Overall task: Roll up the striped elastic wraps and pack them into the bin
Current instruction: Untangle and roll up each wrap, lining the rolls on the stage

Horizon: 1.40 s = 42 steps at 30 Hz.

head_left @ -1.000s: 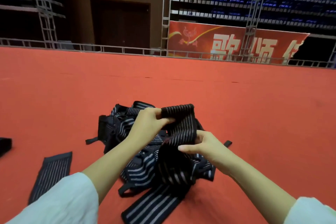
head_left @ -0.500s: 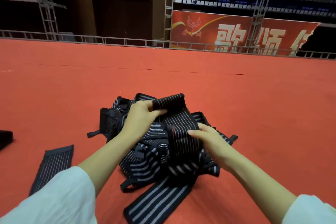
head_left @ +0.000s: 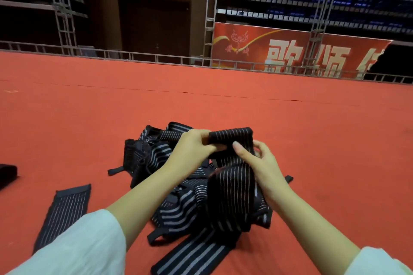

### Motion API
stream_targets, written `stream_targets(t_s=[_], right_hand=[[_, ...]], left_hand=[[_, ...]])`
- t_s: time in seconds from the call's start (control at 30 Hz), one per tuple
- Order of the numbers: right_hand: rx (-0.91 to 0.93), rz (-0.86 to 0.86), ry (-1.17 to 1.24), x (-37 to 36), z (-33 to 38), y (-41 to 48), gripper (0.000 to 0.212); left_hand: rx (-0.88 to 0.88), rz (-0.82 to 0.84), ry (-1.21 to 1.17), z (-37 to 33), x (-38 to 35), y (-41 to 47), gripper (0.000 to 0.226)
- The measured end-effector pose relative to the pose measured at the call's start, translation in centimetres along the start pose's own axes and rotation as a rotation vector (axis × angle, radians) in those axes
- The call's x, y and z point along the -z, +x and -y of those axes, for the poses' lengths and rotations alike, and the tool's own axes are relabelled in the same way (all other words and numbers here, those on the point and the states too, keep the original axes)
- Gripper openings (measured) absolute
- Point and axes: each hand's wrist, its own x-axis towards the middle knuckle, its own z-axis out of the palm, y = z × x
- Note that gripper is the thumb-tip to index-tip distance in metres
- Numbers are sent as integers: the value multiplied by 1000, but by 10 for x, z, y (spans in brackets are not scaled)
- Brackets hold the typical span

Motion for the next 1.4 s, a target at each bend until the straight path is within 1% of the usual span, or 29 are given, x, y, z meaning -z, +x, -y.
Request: stream_targets(t_s=[0.03, 0.07, 0.1, 0.17, 0.2, 0.27, 0.33, 0.37, 0.43, 0.5, 0.53, 0.57, 0.6, 0.7, 0.77, 0.9, 0.97, 1.03, 1.07, 1.13, 1.23, 1.33, 1.37, 1.4], right_hand=[[11, 4, -23, 2, 2, 3, 81], [6, 33, -37, 4, 5, 5, 86], [-14, 98, -28, 7, 5, 6, 80], [-91, 232, 10, 11, 6, 4, 55], [-111, 238, 7, 12, 6, 2, 44], [-107, 137, 1, 13, 4, 2, 28], [-102, 27, 20, 16, 2, 5, 21], [-108, -7, 33, 17, 0, 6, 19], [-124, -25, 50, 18, -1, 5, 13], [-118, -5, 53, 16, -2, 4, 8], [-111, -1, 46, 14, -2, 3, 7], [-101, -8, 39, 12, -2, 3, 6], [-89, -27, 31, 10, -2, 2, 6], [-35, -108, 15, 12, 1, 3, 6], [22, -148, 32, 12, 6, 5, 7], [97, -200, 37, 3, 12, 9, 16], [99, -304, 80, 12, 15, 15, 19], [89, -446, 140, 40, 19, 23, 20], [84, -477, 152, 55, 21, 25, 18], [74, -452, 135, 75, 27, 26, 11], [72, -425, 109, 79, 36, 28, 11], [94, -372, 75, 78, 49, 29, 9], [94, -336, 62, 79, 52, 28, 9], [90, -295, 58, 79, 53, 26, 9]], left_hand=[[0, 22, -12, -2, -1, 2, 8], [1, 40, -15, -3, -3, 3, 10], [4, 46, -17, -4, -5, 5, 12], [12, 22, -38, -4, -7, 7, 16], [15, -2, -31, -4, -8, 8, 16], [39, -71, 43, -4, -7, 5, 25], [89, -90, 59, 0, -5, -3, 35], [128, -51, 22, 2, -5, -8, 40], [196, 83, -40, 4, -10, -21, 48], [178, 162, 54, 6, -16, -30, 39], [140, 156, 105, 6, -19, -32, 32], [106, 136, 124, 5, -19, -32, 28], [88, 119, 114, 3, -18, -31, 27], [126, 98, -13, -1, -13, -28, 40], [150, 65, -66, -1, -10, -27, 42], [169, -7, -14, 0, -12, -22, 47], [192, -75, 29, 5, -2, -18, 45], [269, -179, 55, 19, 19, -18, 37], [300, -212, 72, 28, 30, -21, 34], [325, -195, 143, 42, 42, -25, 35], [350, -126, 188, 49, 32, -23, 36], [346, -72, 258, 49, 22, -19, 27], [326, -71, 308, 46, 20, -18, 29], [293, -81, 326, 40, 17, -17, 36]])
